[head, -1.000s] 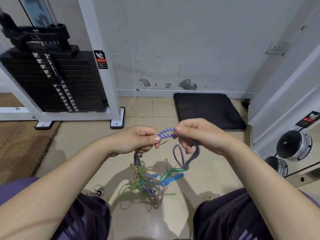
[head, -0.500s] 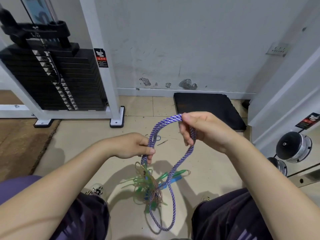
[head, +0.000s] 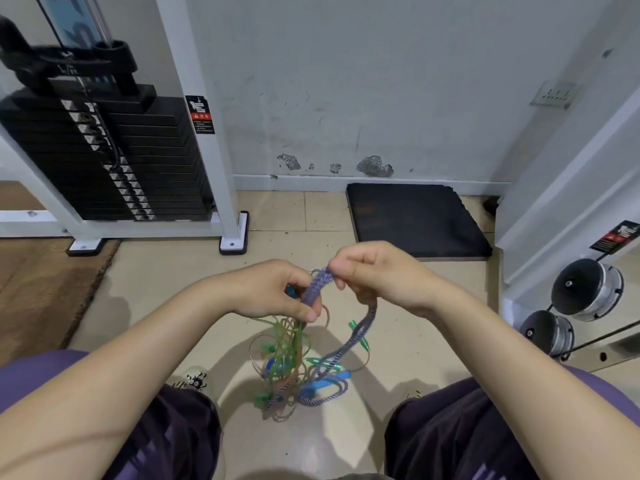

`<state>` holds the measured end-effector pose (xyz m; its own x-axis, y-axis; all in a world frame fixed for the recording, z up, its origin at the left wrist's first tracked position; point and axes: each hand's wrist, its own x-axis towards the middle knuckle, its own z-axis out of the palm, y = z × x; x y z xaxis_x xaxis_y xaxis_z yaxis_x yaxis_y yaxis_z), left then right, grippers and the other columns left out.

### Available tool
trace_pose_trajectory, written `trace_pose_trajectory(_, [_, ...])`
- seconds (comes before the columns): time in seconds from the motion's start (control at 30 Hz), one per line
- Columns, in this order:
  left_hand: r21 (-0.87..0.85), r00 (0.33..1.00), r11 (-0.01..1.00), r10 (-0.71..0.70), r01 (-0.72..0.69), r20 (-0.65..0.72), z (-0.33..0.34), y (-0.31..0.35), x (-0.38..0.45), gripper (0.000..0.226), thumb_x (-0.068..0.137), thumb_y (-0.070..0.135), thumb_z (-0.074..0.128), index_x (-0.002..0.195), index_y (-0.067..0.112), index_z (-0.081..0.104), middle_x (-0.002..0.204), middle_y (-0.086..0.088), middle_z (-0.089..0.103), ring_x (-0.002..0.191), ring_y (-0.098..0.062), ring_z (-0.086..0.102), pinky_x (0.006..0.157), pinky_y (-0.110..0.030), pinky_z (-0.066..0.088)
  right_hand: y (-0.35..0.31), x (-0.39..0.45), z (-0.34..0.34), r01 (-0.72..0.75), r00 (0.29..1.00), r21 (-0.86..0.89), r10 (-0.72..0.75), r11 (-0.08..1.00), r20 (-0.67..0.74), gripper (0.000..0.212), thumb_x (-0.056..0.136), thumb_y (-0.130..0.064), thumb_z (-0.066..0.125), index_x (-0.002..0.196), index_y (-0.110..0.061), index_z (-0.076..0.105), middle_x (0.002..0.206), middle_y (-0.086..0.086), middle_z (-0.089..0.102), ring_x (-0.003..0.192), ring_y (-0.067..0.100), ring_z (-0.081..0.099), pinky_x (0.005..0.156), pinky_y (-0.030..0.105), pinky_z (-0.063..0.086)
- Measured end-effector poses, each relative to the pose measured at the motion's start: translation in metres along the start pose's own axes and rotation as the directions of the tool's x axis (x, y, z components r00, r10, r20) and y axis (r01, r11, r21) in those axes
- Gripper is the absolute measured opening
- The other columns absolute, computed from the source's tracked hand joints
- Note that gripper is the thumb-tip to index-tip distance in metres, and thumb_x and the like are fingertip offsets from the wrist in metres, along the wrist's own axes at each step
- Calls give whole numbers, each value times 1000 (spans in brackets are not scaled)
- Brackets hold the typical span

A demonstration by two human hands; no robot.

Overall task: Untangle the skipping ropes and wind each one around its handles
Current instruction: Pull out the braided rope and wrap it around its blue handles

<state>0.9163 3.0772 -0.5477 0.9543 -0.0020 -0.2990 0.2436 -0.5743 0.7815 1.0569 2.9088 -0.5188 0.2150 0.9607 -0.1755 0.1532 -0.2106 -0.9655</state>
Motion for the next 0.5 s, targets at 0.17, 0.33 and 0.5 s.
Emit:
trace_pose_trajectory(0.17, [110, 986, 981, -150, 158, -77, -3, -15, 0, 16, 88, 35, 71, 80, 23, 76, 72, 8, 71, 69, -6, 61, 74, -31, 49, -9, -4, -18, 158, 985, 327, -127, 932, -115, 30, 94, -32, 52, 74, -12, 61, 57, 5, 44, 46, 16, 37, 55, 30, 41])
trace_pose_trajectory(0.33, [-7, 993, 999, -41, 40, -115, -2, -1, -3, 32, 92, 37, 67, 70, 14, 69, 62, -2, 67, 63, -13, 53, 70, -41, 49, -6, -8, -26, -6, 1000, 21, 7, 1000, -15, 51, 89, -52, 57, 90, -2, 66, 66, 10, 59, 53, 21, 50, 65, 35, 45])
trace_pose_trajectory(0.5, [-161, 994, 985, 51, -65, -92, 5, 16, -2, 24, 92, 28, 68, 81, 7, 71, 61, -9, 63, 61, -19, 51, 60, -30, 40, -1, -3, -1, -108, 991, -207, 121, 972, 55, 34, 88, -47, 65, 79, -14, 66, 59, 2, 49, 54, 19, 41, 53, 29, 36])
